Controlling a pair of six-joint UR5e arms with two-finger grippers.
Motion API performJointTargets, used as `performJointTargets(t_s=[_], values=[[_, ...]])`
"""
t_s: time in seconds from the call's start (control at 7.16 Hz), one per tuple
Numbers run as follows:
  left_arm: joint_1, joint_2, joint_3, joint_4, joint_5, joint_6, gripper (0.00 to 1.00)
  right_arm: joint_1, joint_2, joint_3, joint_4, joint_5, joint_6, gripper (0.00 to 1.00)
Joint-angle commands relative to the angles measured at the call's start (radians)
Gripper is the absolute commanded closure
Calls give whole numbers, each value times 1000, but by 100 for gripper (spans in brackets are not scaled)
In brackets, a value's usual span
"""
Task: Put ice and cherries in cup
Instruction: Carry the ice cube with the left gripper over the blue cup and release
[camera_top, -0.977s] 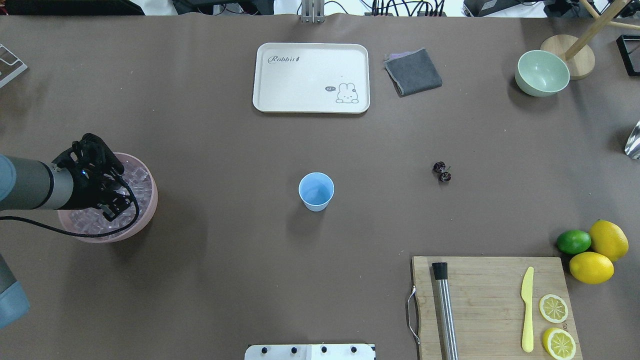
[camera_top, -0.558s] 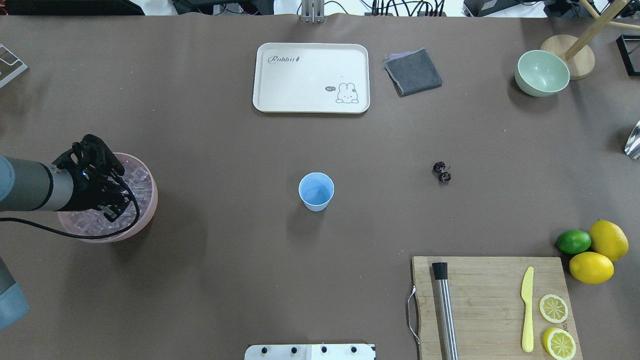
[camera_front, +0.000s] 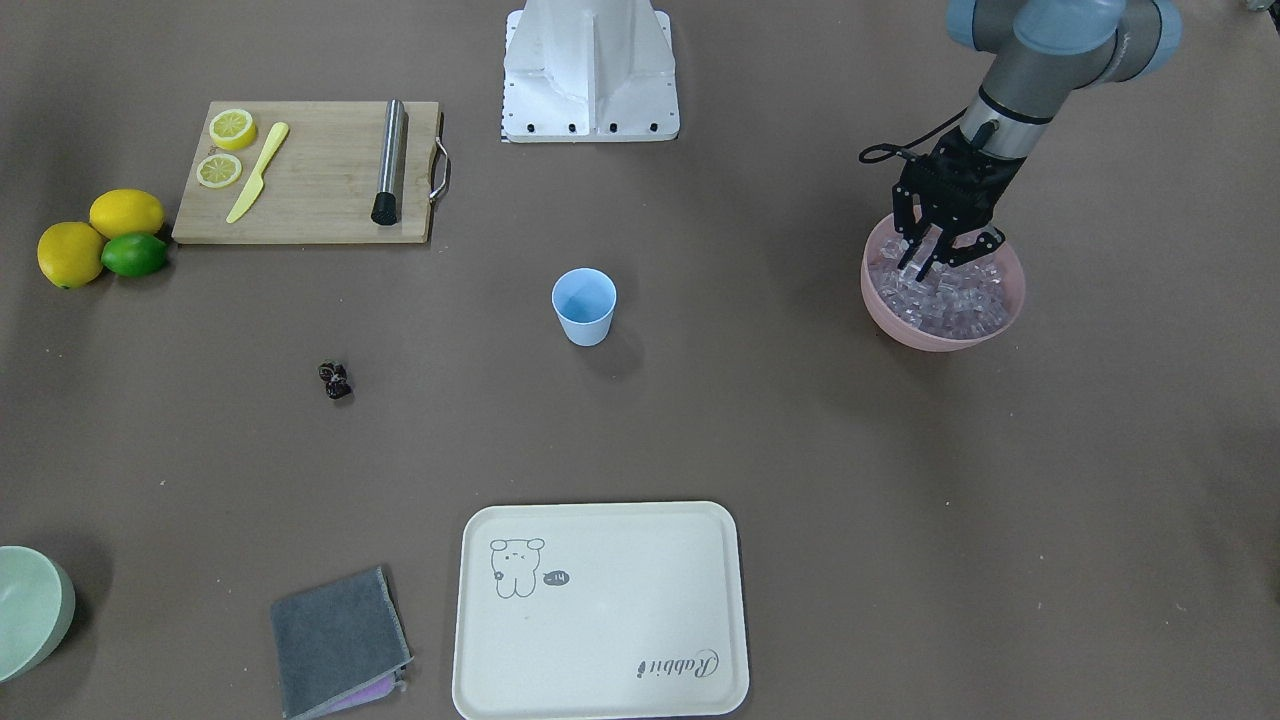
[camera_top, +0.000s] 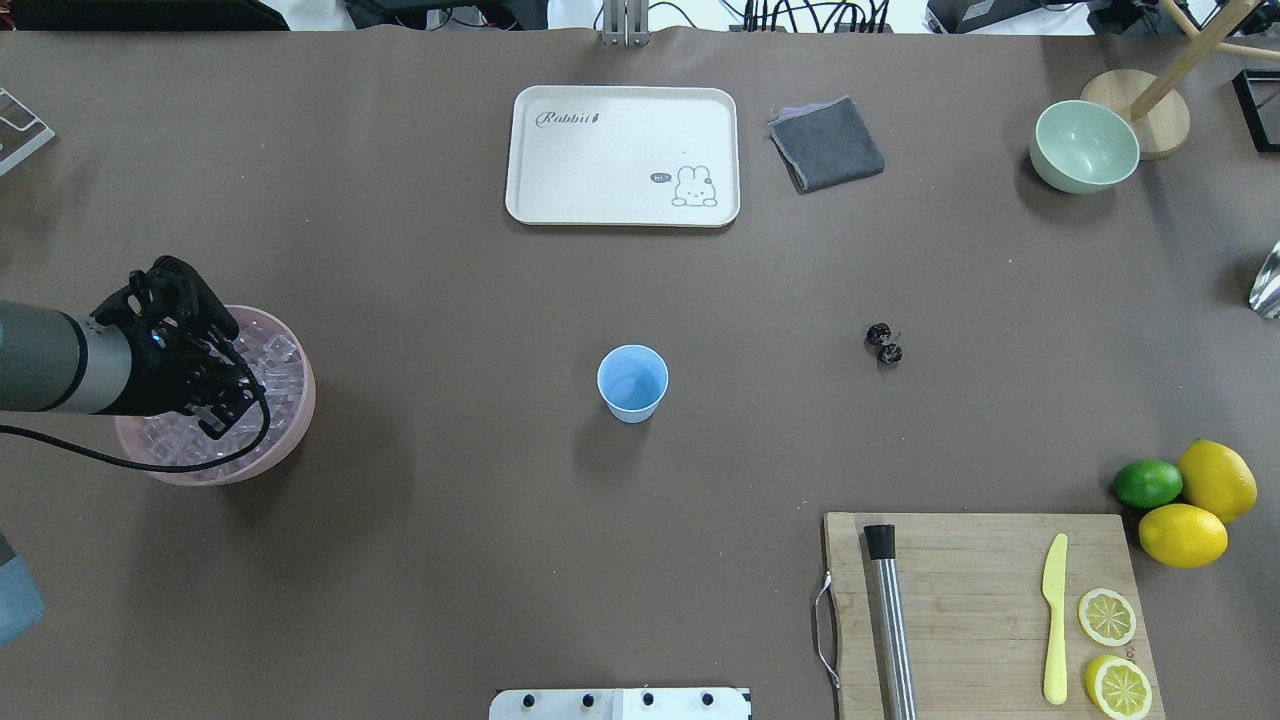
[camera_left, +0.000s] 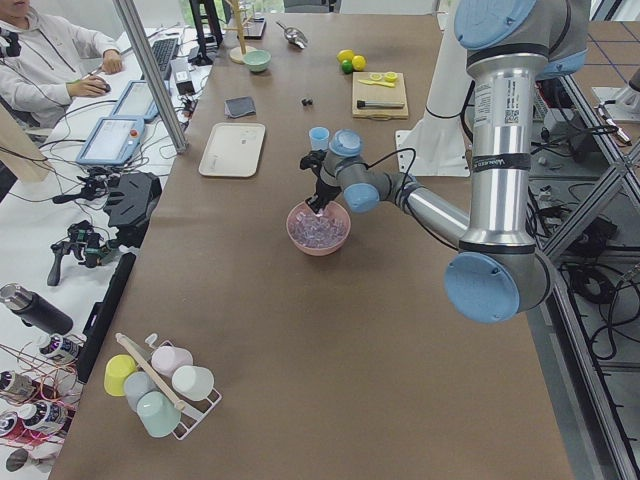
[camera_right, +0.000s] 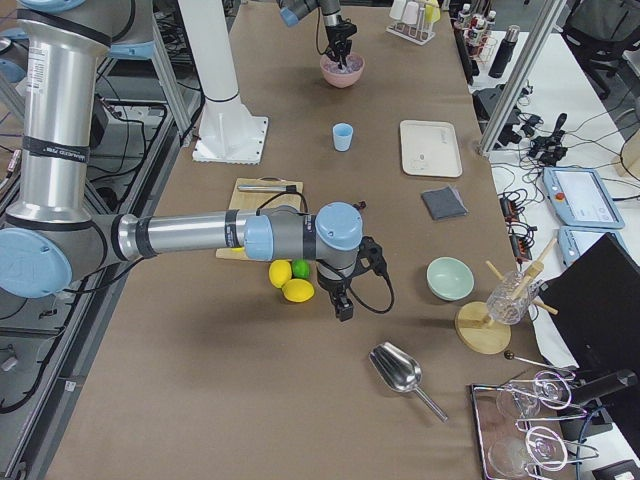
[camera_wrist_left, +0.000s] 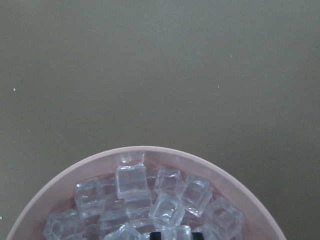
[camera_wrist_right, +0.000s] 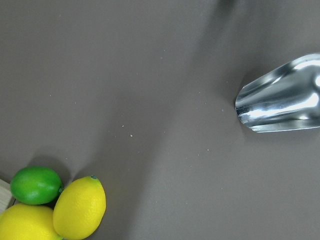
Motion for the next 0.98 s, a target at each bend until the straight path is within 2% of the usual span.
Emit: performJointTargets(t_s=[0.0, 0.14, 0.42, 0.56, 0.84], values=[[-65, -59, -87, 102, -122, -130, 100, 0, 0, 15, 0, 1, 2, 0], [-56, -194, -62, 149, -125, -299, 100, 0, 0, 18, -2, 1, 3, 0], [40, -530, -46, 516, -93, -486, 100, 0, 0, 18, 0, 1, 3, 0], [97, -626, -11, 582, -7, -526, 100, 0, 0, 18, 0, 1, 3, 0], [151, -762, 137, 581, 43, -617, 100, 0, 0, 16, 0, 1, 5, 0]])
